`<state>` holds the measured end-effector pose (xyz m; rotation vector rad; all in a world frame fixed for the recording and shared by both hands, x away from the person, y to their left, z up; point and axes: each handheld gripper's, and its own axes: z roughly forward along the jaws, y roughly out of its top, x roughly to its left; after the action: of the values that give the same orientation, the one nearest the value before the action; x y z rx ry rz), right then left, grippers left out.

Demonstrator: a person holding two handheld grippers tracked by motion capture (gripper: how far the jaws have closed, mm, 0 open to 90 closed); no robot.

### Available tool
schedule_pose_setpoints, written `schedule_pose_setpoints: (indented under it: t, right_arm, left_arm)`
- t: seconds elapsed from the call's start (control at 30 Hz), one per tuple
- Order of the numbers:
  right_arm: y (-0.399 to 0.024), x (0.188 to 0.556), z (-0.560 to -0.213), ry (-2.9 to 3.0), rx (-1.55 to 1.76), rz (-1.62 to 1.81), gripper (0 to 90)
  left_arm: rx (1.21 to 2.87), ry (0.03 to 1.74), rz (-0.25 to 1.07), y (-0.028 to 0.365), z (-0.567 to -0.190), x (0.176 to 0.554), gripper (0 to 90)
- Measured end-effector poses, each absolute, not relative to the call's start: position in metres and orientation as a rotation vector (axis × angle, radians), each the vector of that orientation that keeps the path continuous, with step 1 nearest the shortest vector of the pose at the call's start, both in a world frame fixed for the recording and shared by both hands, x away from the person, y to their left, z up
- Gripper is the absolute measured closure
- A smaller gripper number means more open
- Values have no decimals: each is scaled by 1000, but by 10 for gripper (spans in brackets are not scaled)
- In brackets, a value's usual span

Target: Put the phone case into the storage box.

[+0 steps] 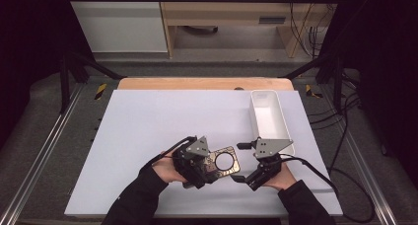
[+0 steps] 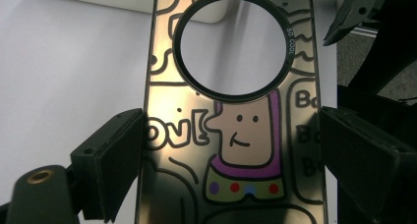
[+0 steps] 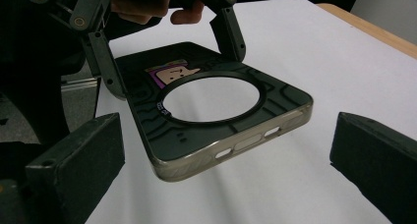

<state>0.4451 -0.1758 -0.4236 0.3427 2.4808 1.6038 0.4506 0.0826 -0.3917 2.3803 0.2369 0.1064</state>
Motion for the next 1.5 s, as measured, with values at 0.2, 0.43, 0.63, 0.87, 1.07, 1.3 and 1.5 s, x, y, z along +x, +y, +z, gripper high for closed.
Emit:
schedule_pose_setpoints:
  t: [0.2,0.43,0.63,0.87,1.07,1.3,1.5]
  right_arm:
    - [-175,446,-425,2493,330,1606,5]
    - [-174,446,-426,2518,296,1607,19]
    - [-172,445,-428,2532,268,1595,22]
    - [-171,444,-429,2553,246,1603,27]
    - [-171,444,-430,2563,213,1619,51]
    - [-172,444,-430,2580,194,1628,70]
    - [-172,445,-429,2599,188,1634,84]
  left_arm:
    - [2386,214,92,77,-391,450,114]
    - [2392,190,83,73,-390,450,114]
    - [2401,164,77,69,-391,448,114]
    - [2406,141,66,67,-393,447,114]
    - [2404,125,59,66,-394,447,114]
    - [2411,104,48,67,-395,447,114]
    - [2413,83,43,68,-397,448,114]
